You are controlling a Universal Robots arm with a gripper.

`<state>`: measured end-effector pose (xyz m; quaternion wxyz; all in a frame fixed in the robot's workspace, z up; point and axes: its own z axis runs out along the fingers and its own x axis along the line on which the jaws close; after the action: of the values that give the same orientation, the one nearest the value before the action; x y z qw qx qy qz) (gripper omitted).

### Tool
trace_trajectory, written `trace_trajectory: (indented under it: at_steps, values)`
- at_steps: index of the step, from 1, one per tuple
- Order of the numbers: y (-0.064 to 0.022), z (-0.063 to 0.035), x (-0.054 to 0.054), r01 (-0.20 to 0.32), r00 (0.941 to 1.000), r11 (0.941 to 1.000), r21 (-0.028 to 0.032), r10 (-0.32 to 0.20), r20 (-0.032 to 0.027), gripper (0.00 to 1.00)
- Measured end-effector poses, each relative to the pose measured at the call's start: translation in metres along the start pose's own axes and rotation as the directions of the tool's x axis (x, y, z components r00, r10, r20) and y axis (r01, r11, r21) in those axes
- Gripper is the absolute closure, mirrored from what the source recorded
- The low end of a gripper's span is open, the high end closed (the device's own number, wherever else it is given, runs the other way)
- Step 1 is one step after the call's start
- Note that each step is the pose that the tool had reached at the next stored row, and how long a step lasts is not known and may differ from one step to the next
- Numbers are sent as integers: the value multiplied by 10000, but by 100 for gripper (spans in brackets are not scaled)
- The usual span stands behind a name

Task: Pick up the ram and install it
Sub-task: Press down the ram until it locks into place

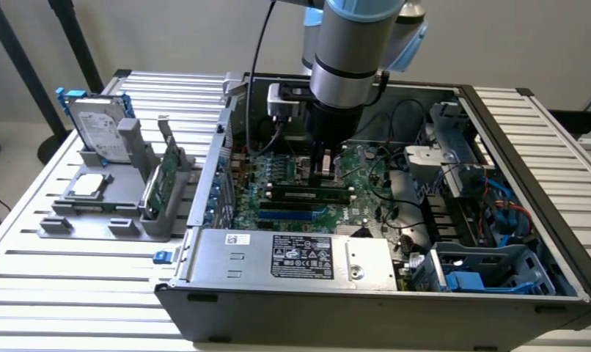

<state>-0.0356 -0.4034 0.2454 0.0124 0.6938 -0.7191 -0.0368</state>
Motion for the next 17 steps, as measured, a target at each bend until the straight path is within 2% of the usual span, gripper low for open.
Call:
trace_trajectory:
  at_steps: [6, 9, 11, 14, 17]
  values:
    - [0, 0, 0, 0, 10000, 10000, 0, 0, -1, 89]
    - [1, 2, 0, 2, 10000, 10000, 23, -2, -1, 89]
    - [8, 11, 1, 4, 10000, 10000, 78, -4, 3, 89]
    - [33, 29, 3, 12, 10000, 9998, 206, -13, 10, 89]
    - [47, 46, 3, 19, 10000, 9996, 274, -19, 15, 89]
